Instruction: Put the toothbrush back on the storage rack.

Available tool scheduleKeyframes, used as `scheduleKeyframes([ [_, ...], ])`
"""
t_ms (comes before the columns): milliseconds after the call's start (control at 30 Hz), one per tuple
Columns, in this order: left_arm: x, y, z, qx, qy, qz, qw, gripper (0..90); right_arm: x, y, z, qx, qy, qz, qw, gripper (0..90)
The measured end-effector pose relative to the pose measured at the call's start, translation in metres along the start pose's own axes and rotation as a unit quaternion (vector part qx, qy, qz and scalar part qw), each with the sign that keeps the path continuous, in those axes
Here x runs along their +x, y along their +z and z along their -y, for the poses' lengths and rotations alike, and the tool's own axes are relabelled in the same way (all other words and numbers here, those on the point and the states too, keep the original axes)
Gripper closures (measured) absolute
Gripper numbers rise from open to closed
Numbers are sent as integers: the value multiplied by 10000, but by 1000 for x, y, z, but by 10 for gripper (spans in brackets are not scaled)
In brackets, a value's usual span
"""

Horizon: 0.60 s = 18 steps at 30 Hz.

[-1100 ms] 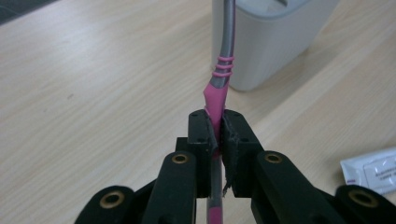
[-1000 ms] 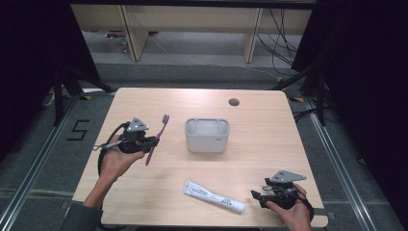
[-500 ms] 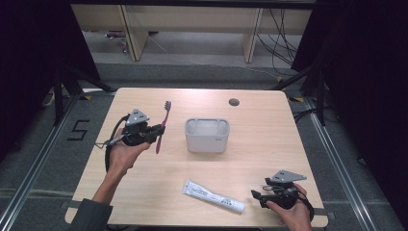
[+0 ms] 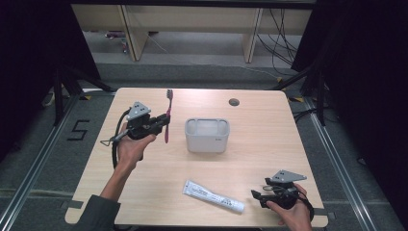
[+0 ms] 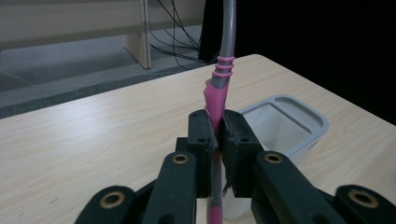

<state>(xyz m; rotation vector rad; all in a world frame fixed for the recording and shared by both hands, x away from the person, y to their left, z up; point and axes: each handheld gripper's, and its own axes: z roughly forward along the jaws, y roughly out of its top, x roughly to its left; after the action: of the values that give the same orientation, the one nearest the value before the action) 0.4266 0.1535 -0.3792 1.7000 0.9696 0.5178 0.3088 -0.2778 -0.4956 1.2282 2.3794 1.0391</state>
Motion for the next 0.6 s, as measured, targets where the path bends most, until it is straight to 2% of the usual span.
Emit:
scheduleKeyframes([
  [200, -6, 6, -7, -128, -26, 60, 9999, 819, 0, 0, 0, 12, 0, 2, 10000, 267],
  [300, -9, 9, -12, -196, -4, 19, 9998, 820, 0, 0, 0, -2, 1, -9, 10000, 267],
  [567, -20, 18, -26, -227, 99, 90, 9997, 819, -1, 0, 0, 10, -48, 6, 10000, 267],
  [600, -22, 20, -28, -230, 102, 102, 9996, 819, 0, 0, 0, 6, 1, -21, 10000, 267],
])
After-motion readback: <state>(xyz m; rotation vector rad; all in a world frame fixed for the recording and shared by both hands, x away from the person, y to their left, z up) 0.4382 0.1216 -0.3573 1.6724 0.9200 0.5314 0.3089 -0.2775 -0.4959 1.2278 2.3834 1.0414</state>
